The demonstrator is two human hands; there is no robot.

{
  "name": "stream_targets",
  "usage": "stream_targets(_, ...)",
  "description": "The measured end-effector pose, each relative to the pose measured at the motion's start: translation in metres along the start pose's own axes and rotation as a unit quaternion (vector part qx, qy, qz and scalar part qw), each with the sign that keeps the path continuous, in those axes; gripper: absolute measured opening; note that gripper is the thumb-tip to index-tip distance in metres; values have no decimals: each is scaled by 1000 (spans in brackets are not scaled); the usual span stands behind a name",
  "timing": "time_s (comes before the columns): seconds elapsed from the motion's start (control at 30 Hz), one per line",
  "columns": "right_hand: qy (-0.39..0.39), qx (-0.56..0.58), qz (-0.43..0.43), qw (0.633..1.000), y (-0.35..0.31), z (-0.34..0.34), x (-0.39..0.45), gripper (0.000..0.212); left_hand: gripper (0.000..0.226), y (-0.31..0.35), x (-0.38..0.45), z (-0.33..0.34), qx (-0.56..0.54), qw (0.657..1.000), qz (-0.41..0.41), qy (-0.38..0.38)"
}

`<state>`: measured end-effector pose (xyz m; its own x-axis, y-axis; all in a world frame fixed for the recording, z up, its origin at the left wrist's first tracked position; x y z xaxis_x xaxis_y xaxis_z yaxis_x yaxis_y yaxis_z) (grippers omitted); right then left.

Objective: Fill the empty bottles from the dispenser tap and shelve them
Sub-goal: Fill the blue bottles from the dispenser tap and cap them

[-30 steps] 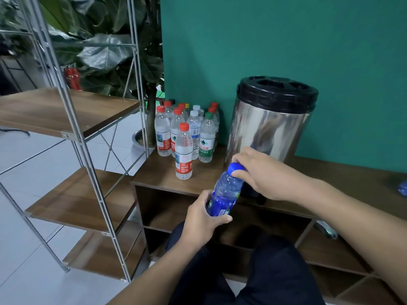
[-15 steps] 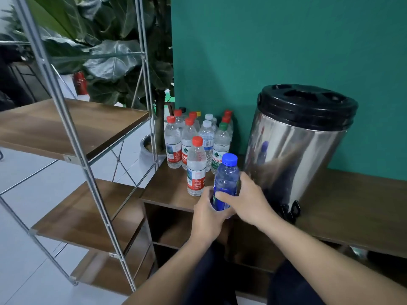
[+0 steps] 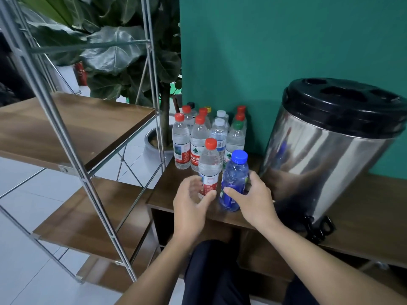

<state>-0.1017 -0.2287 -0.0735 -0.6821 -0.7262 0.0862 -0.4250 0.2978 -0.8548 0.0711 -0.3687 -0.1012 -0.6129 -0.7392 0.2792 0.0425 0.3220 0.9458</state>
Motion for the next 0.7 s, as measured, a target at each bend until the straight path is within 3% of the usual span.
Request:
stream_targets(0.13, -6, 26, -8, 1000, -1, 14, 12, 62, 64, -5, 24, -9, 26, 1000, -6, -17)
stream_targets(0.27, -28, 56, -19, 998, -7, 28, 22, 63, 56, -13, 38, -15, 24, 999, -9, -35)
stream_targets(0.47, -48, 69, -34, 996, -25, 60, 48, 74, 53, -22, 58, -43, 28, 999, -25, -12)
stream_targets(0.7, -66, 59, -37, 995, -43, 91, 78, 64, 42, -27, 78, -74, 85, 995, -30, 43)
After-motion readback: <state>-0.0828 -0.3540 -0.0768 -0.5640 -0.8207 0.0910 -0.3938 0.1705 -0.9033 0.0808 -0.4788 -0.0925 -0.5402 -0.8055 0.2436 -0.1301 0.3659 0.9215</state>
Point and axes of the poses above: each hand's wrist, its own x-axis towards the middle knuckle, its own z-axis out of the palm, y = z × x, the point moved 8 cm from there along x, towards the middle knuckle, and after that the axes turned 11 degrees about -y, right-handed, at the moved point
